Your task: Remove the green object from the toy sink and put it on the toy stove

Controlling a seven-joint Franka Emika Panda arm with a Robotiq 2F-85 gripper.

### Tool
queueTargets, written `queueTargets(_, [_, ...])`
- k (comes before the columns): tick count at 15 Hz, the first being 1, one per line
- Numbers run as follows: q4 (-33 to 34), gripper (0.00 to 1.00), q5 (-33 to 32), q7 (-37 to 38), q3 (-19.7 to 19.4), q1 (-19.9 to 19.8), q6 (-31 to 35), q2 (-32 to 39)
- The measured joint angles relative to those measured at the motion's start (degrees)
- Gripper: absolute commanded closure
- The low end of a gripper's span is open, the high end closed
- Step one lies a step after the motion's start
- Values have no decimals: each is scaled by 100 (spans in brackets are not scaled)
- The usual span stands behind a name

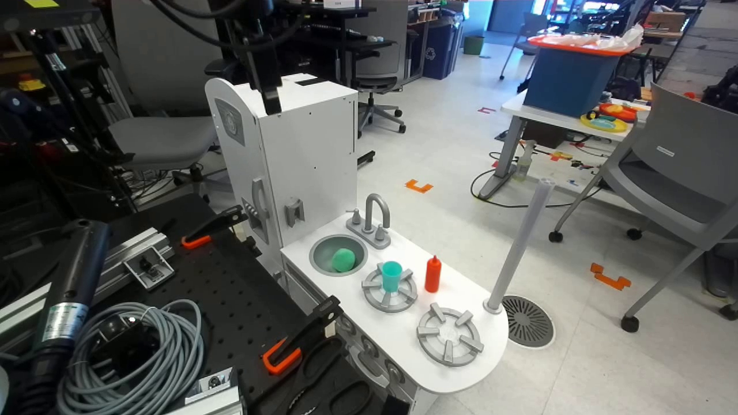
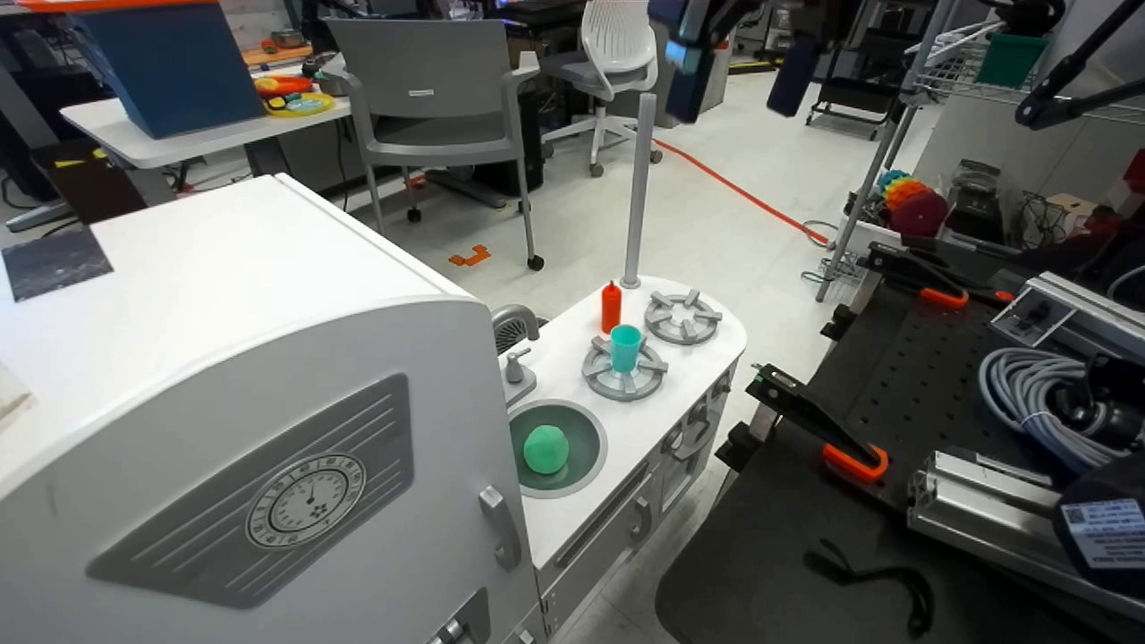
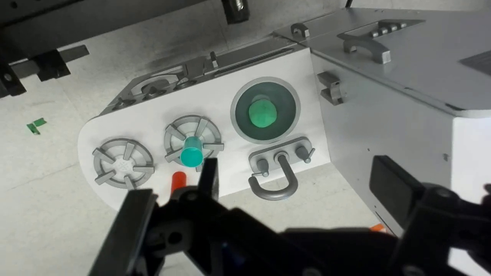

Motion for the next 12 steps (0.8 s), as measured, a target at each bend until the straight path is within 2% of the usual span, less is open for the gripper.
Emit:
queueTargets(3, [268,0,-690,109,-111,-149,814,1079])
queueTargets(6, [867,0,-1267,222,-425,-88,1258,2148])
queueTargets(9, [1651,0,-1284,106,-752,162,1589,3195])
queueTargets(12, [2478,0,-1224,-81,-902,348,1690,4201])
